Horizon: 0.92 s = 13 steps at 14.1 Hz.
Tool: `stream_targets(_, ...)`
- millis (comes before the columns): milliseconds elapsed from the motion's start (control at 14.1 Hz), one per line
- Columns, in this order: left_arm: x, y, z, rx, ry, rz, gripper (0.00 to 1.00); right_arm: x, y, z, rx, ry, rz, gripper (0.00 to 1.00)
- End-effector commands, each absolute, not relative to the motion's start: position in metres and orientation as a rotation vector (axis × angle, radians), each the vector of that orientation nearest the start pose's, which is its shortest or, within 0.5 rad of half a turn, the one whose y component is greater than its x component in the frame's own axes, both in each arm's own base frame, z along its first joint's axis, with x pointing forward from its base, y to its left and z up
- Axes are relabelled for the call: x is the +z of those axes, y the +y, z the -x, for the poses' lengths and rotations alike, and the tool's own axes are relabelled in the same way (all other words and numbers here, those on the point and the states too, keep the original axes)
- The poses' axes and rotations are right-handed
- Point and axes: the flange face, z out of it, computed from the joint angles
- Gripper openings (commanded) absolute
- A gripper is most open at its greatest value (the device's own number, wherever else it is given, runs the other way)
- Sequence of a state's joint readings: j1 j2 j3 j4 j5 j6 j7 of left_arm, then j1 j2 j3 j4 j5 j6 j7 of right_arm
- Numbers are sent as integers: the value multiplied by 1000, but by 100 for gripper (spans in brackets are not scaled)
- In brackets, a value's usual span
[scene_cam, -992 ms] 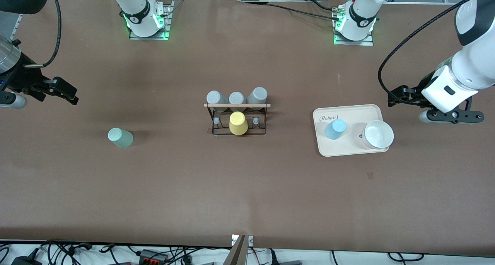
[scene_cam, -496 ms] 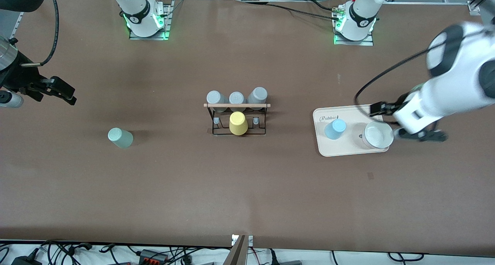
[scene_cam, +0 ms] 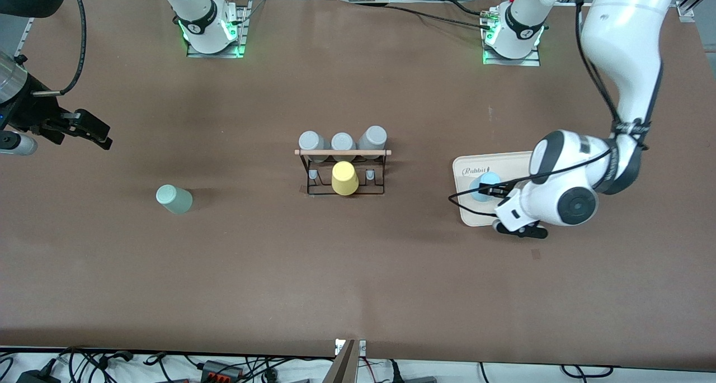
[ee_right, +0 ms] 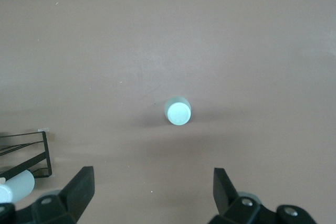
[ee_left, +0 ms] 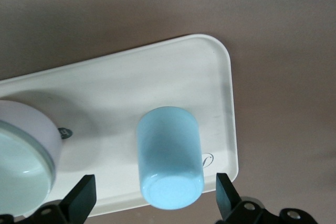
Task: Hang scattered cups on rack with three cups
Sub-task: 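Lower the left gripper onto the light blue cup on the tray and grasp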
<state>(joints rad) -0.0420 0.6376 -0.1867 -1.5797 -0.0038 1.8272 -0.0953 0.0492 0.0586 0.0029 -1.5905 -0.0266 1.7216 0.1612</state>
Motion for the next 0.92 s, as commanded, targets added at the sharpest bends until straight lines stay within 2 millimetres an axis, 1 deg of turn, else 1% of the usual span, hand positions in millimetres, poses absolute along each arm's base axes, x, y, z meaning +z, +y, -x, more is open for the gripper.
stream_targets(0, 239, -147, -627, 658, 201, 3131, 100, 581, 27, -591, -63, 189, 3157, 100)
stream_targets(71, 237, -148, -626, 665, 203, 3129, 100, 576, 27, -593, -50, 182, 3158, 100)
stream_targets(213, 223, -146, -621, 719, 201, 3114, 100, 562, 26, -596, -12, 181, 3164, 100)
stream_targets(283, 212, -142, -616, 755, 191, 3107, 100, 552, 28, -594, 20, 172, 3175, 100)
stream_targets(354, 209, -142, -614, 768, 191, 3101, 100, 543, 29, -592, 51, 171, 3179, 100)
stream_targets(425, 204, -145, -609, 793, 201, 3090, 100, 528, 25, -592, 83, 179, 3179, 100)
stream_targets(496, 203, -145, -608, 801, 201, 3088, 100, 513, 24, -595, 103, 178, 3179, 100)
stream_targets(567, 202, -142, -607, 819, 195, 3083, 98, 502, 23, -600, 109, 138, 3180, 100)
stream_targets(638, 197, -143, -606, 831, 192, 3079, 94, 489, 24, -605, 127, 56, 3182, 100)
stream_targets(709, 197, -146, -605, 831, 179, 3076, 92, 476, 22, -608, 133, 15, 3181, 100)
stream_targets(780, 198, -148, -605, 828, 146, 3072, 82, 461, 18, -612, 125, -27, 3181, 100)
stream_targets(850, 200, -149, -606, 825, 120, 3069, 69, 444, 15, -615, 112, -93, 3178, 100)
